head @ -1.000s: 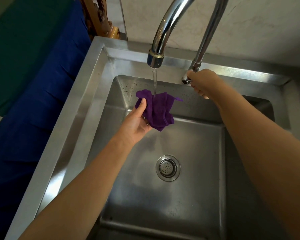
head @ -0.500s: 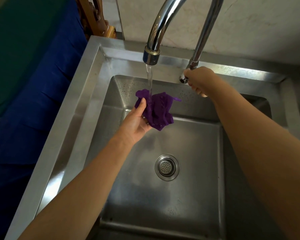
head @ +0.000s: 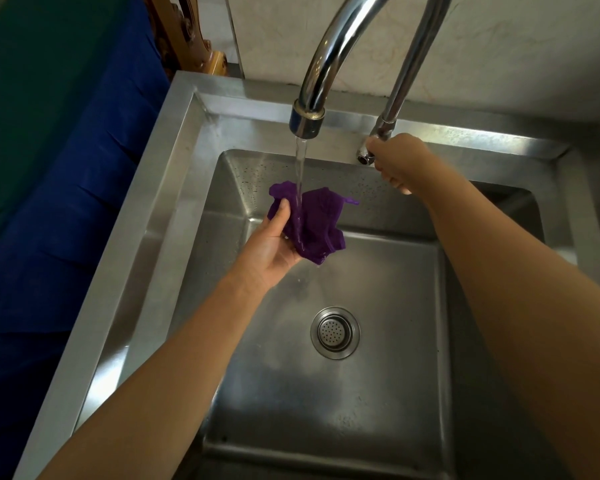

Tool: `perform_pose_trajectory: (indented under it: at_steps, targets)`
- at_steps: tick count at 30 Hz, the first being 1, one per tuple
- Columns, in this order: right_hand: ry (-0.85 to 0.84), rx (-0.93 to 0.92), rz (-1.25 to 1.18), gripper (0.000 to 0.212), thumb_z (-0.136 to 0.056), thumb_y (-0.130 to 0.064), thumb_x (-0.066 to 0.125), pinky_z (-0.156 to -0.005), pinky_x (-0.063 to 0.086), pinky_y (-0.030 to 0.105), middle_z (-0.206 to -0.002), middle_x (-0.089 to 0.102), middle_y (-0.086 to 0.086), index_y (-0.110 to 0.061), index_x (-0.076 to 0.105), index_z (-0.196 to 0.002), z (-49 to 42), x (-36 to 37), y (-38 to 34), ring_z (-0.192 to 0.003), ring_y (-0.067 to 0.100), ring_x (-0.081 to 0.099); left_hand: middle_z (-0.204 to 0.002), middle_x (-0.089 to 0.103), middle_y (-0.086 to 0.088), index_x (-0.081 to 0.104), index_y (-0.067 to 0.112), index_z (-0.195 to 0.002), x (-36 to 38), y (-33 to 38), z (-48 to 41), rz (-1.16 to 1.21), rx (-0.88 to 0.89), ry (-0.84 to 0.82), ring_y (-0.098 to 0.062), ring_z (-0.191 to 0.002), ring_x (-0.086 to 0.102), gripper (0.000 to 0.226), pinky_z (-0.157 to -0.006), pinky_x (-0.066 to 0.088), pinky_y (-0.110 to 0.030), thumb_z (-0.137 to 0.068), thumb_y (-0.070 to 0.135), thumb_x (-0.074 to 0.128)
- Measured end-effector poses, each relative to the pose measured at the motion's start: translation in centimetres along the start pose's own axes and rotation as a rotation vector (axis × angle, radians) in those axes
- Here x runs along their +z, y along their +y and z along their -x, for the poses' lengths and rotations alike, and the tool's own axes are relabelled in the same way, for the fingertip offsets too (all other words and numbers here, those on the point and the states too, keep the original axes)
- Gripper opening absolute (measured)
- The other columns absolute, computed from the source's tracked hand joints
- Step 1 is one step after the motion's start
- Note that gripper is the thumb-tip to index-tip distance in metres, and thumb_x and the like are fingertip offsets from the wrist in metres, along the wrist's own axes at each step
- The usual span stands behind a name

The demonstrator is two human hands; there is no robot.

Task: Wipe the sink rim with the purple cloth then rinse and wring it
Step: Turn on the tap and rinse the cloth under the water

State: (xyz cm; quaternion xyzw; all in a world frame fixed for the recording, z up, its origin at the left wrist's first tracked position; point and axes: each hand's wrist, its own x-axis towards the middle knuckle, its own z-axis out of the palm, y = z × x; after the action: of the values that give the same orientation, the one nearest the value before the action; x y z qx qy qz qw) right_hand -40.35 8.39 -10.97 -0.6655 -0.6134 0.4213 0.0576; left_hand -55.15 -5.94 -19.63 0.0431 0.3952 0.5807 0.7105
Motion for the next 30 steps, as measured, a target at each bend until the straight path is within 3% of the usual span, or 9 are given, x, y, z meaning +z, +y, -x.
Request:
perform_pose_trajectory:
  at_steps: [3, 9, 16, 19, 22, 23, 25, 27, 30]
  targets:
    - [0.001, -0.020, 0.011, 0.038, -0.095, -0.041, 0.037, -0.047, 0.031, 0.024, -0.064, 0.043, 0.001, -0.018, 0.041, -0.066, -0.1, 0.1, 0.4, -0.051, 0.014, 0.038, -0.135, 0.054, -0.014, 0.044, 0.014, -0.138, -0.2, -0.1, 0.1, -0.010, -0.001, 0.009, -0.028, -0.117, 0.059, 0.058, -0.086, 0.054, -0.045, -0.085, 0.033, 0.057]
    - [0.000, -0.038, -0.011, 0.043, -0.096, -0.045, 0.038, -0.047, 0.033, 0.025, -0.063, 0.042, 0.002, -0.016, 0.042, -0.065, -0.2, 0.2, 1.1, -0.051, 0.013, 0.037, -0.132, 0.057, -0.013, 0.051, 0.018, -0.131, -0.3, -0.3, 0.2, -0.063, -0.012, 0.013, -0.029, -0.118, 0.058, 0.049, -0.098, 0.047, -0.050, -0.085, 0.035, 0.057]
    - [0.036, -0.052, -0.071, 0.047, -0.094, -0.050, 0.038, -0.046, 0.033, 0.024, -0.061, 0.046, 0.001, -0.015, 0.046, -0.066, -0.3, 0.5, 1.3, -0.049, 0.013, 0.039, -0.134, 0.056, -0.012, 0.049, 0.018, -0.133, 0.2, -0.5, 0.4, -0.033, -0.027, 0.036, -0.029, -0.119, 0.057, 0.048, -0.096, 0.050, -0.047, -0.088, 0.034, 0.056]
    - [0.130, -0.033, -0.344, 0.062, -0.093, -0.061, 0.021, -0.063, 0.051, 0.030, -0.075, 0.064, 0.006, -0.011, 0.057, -0.088, 0.5, 0.8, 2.2, -0.065, 0.017, 0.058, -0.133, 0.057, -0.012, 0.050, 0.014, -0.133, 0.7, -0.3, 0.4, -0.009, -0.036, 0.052, -0.029, -0.119, 0.057, 0.048, -0.092, 0.051, -0.044, -0.090, 0.036, 0.053]
    - [0.375, 0.066, -0.670, 0.061, -0.094, -0.059, 0.019, -0.088, 0.052, 0.045, -0.091, 0.070, 0.009, -0.015, 0.060, -0.098, 2.1, 3.3, 4.6, -0.087, 0.022, 0.066, -0.126, 0.062, -0.010, 0.053, 0.015, -0.128, 1.4, 0.0, 0.3, 0.023, -0.041, 0.036, -0.028, -0.114, 0.060, 0.048, -0.090, 0.052, -0.044, -0.087, 0.040, 0.054]
    - [0.368, 0.060, -0.659, 0.059, -0.093, -0.059, 0.021, -0.093, 0.050, 0.047, -0.098, 0.069, 0.008, -0.016, 0.060, -0.102, 2.6, 4.8, 5.4, -0.093, 0.022, 0.065, -0.121, 0.065, -0.009, 0.056, 0.016, -0.124, 1.8, 0.1, 0.2, 0.024, -0.048, 0.041, -0.027, -0.112, 0.062, 0.045, -0.091, 0.051, -0.045, -0.087, 0.042, 0.054]
    - [0.187, -0.071, -0.600, 0.055, -0.093, -0.057, 0.028, -0.105, 0.039, 0.035, -0.119, 0.061, 0.000, -0.019, 0.052, -0.123, 3.7, 7.8, 5.8, -0.109, 0.015, 0.056, -0.111, 0.070, -0.009, 0.063, 0.014, -0.111, 2.7, 0.0, -0.2, -0.016, -0.065, 0.060, -0.026, -0.106, 0.065, 0.041, -0.091, 0.050, -0.044, -0.087, 0.046, 0.053]
    - [0.015, -0.222, -0.501, 0.046, -0.096, -0.045, 0.038, -0.101, 0.033, 0.023, -0.126, 0.052, -0.004, -0.022, 0.042, -0.136, 4.6, 9.4, 5.0, -0.114, 0.009, 0.048, -0.106, 0.071, -0.009, 0.067, 0.013, -0.105, 3.3, -0.2, -0.7, -0.074, -0.061, 0.090, -0.023, -0.104, 0.066, 0.039, -0.090, 0.051, -0.041, -0.086, 0.046, 0.056]
    - [0.040, -0.325, -0.309, 0.044, -0.094, -0.038, 0.048, -0.100, 0.041, 0.030, -0.126, 0.056, 0.007, -0.020, 0.044, -0.134, 3.9, 10.0, 4.3, -0.114, 0.019, 0.053, -0.101, 0.074, -0.005, 0.067, 0.016, -0.103, 3.6, 0.1, -0.9, -0.095, -0.033, 0.160, -0.019, -0.098, 0.069, 0.035, -0.086, 0.053, -0.038, -0.085, 0.045, 0.059]
